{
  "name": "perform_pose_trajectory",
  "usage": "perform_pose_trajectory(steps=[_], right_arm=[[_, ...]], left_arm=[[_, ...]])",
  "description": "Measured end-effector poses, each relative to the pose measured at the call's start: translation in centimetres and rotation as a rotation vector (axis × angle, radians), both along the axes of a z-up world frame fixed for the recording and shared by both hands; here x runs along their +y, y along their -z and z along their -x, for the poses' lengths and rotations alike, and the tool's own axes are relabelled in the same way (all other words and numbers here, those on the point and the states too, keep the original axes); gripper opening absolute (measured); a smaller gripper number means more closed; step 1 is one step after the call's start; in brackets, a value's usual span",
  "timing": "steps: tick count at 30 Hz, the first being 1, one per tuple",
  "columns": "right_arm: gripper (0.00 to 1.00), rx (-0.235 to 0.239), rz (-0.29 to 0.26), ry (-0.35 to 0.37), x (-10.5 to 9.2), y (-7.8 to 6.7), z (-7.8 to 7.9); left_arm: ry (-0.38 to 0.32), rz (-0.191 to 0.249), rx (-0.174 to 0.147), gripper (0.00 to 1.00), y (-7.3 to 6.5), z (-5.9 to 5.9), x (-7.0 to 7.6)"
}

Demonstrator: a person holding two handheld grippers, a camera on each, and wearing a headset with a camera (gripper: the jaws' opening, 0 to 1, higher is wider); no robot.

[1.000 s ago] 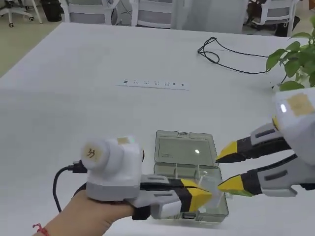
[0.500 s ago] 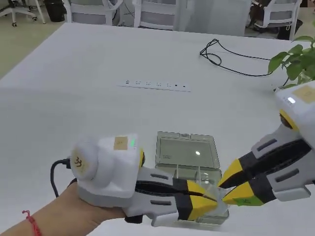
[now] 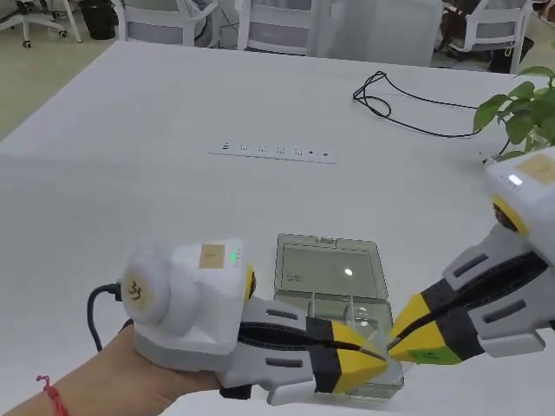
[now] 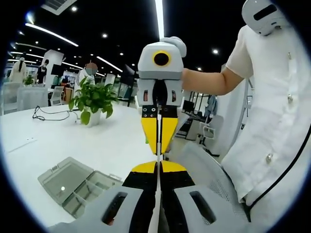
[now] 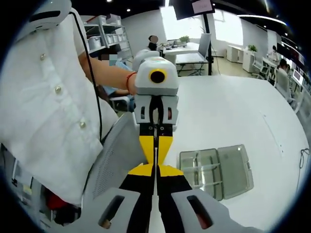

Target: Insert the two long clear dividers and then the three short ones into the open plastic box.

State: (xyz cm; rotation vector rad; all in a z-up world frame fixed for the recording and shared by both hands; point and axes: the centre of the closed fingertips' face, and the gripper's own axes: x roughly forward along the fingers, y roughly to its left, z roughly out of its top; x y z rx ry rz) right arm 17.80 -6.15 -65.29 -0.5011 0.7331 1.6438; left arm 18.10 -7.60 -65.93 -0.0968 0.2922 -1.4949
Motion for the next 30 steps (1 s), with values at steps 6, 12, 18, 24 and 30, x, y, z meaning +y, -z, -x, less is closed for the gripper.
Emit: perform_pose_trajectory(steps=[6, 12, 18, 24, 30], right_arm=[[0.03, -0.009, 0.004, 0.002, 0.1, 0.1, 0.1], [0.03, -0.012, 0.007, 0.015, -0.1, 0.1, 0.0], [0.03, -0.024, 0.013, 0.035, -0.8, 0.0, -0.7], [0.03, -0.035, 0.026, 0.058, -1.4, 0.3, -1.6], [0.03, -0.056, 0.047, 0.083, -2.0, 0.7, -2.6]], left_arm=[[-0.009, -0.014, -0.003, 0.00, 0.4, 0.0, 0.1], [-0.024, -0.028, 0.005, 0.00, 0.8, -0.2, 0.3], [-0.055, -0.044, 0.014, 0.03, 1.4, -0.6, 1.0], [-0.097, -0.055, 0.021, 0.12, 1.7, -1.2, 1.9], [-0.139, -0.066, 0.026, 0.20, 2.0, -1.9, 2.9]])
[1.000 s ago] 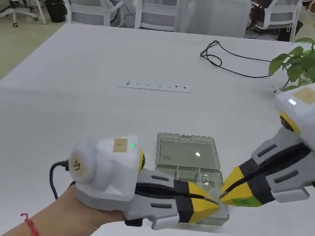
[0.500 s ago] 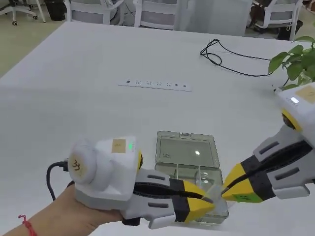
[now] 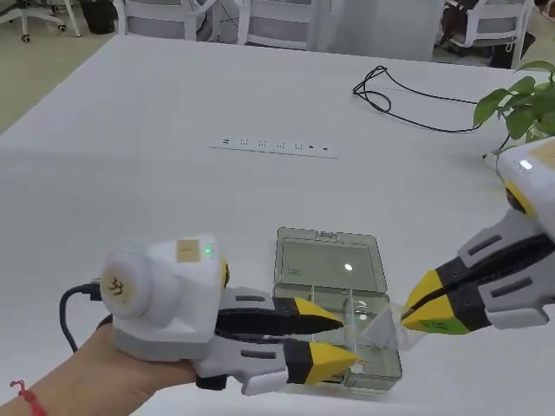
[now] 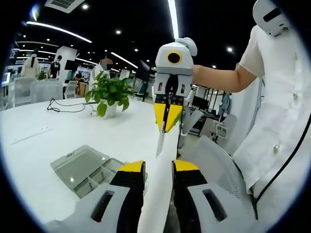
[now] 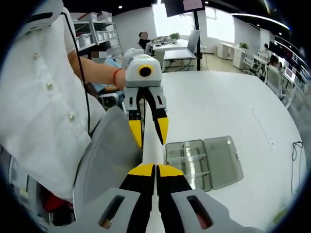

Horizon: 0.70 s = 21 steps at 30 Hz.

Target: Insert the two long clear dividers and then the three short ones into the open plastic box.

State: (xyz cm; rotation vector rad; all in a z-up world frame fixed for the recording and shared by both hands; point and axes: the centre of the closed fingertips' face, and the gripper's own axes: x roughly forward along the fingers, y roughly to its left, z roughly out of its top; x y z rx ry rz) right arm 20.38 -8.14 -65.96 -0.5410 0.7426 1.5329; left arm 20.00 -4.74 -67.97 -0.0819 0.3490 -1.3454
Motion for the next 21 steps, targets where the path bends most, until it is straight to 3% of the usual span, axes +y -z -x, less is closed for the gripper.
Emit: perform_pose_trajectory(steps=[16, 21], right_arm=[[0.03, -0.048, 0.064, 0.022, -1.2, 1.6, -2.7], [0.03, -0.060, 0.084, 0.022, -1.1, 2.0, -3.3]], left_arm=[[-0.105, -0.060, 0.010, 0.42, 1.9, -1.1, 3.0], [-0.136, -0.062, 0.019, 0.54, 2.3, -1.4, 3.7]])
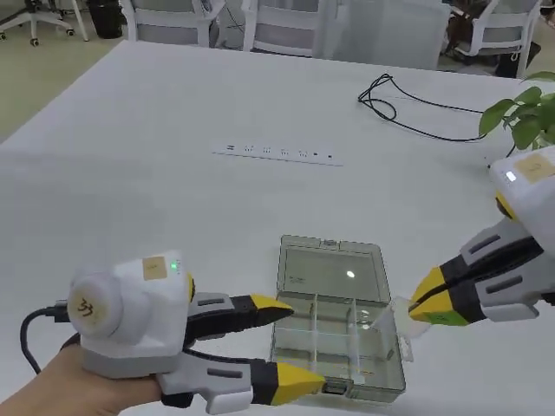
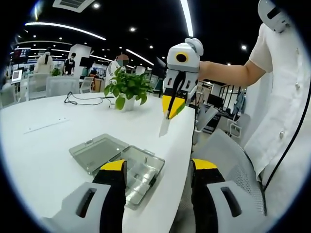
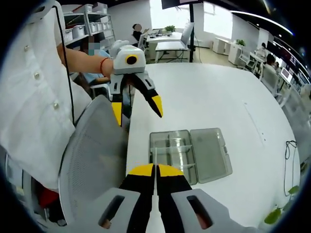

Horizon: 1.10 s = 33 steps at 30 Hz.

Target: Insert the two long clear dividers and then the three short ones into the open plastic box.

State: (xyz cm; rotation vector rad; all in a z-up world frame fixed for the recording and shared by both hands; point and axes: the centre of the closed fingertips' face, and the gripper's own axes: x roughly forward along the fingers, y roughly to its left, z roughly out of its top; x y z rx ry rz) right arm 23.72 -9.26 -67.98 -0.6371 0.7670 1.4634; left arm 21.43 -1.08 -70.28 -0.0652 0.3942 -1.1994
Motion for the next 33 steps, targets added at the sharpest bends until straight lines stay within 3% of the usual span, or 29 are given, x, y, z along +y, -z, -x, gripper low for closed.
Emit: perform_pose_trajectory(steps=[9, 18, 23, 33], right_arm=[[0.03, -0.027, 0.045, -0.006, 0.1, 1.2, -1.1], [0.03, -0.053, 0.107, -0.025, 0.0, 3.5, -2.1], [0.03, -0.067, 0.146, -0.042, -0.7, 5.9, -3.1], [0.03, -0.060, 0.175, -0.064, -0.4, 7.8, -3.1]], left_arm=[[-0.031, -0.018, 0.025, 0.64, 1.1, -0.3, 0.9], [-0.055, -0.036, 0.042, 0.74, 1.8, -0.6, 1.6], [-0.072, -0.029, 0.050, 0.78, 1.8, -0.9, 1.8], [-0.090, -0.026, 0.075, 0.82, 2.2, -0.8, 1.9]])
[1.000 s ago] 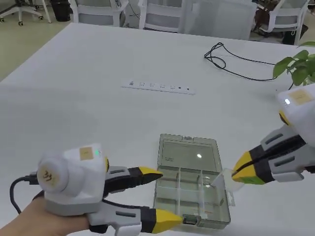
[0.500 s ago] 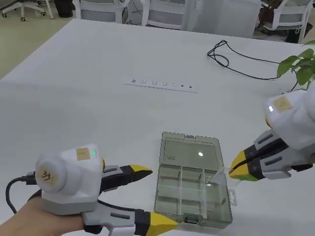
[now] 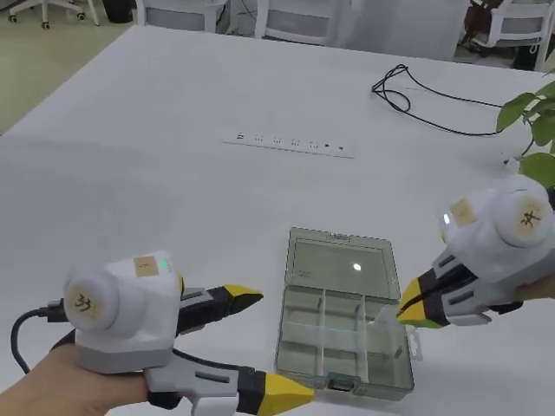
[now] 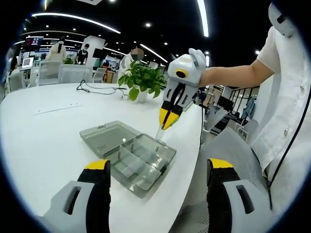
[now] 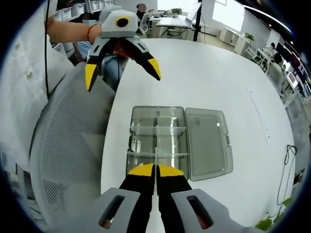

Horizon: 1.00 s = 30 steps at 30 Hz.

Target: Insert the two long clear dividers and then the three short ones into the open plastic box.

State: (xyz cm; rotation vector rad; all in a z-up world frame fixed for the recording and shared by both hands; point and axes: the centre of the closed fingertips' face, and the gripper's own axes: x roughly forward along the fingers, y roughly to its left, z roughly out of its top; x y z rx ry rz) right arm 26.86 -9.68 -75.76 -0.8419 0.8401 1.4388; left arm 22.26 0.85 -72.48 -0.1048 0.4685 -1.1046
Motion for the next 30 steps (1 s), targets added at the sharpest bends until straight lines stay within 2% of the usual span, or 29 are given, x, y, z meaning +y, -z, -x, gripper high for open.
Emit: perform_pose_trajectory(steps=[11, 30], right_arm=[[0.03, 0.006, 0.027, -0.008, -0.1, 1.0, -0.1], [0.03, 0.014, 0.028, 0.005, -0.2, 1.2, -0.1]], left_arm=[[-0.009, 0.010, 0.012, 0.84, 0.3, -0.1, 0.1], [-0.019, 0.014, 0.009, 0.83, 0.2, -0.2, 0.3]])
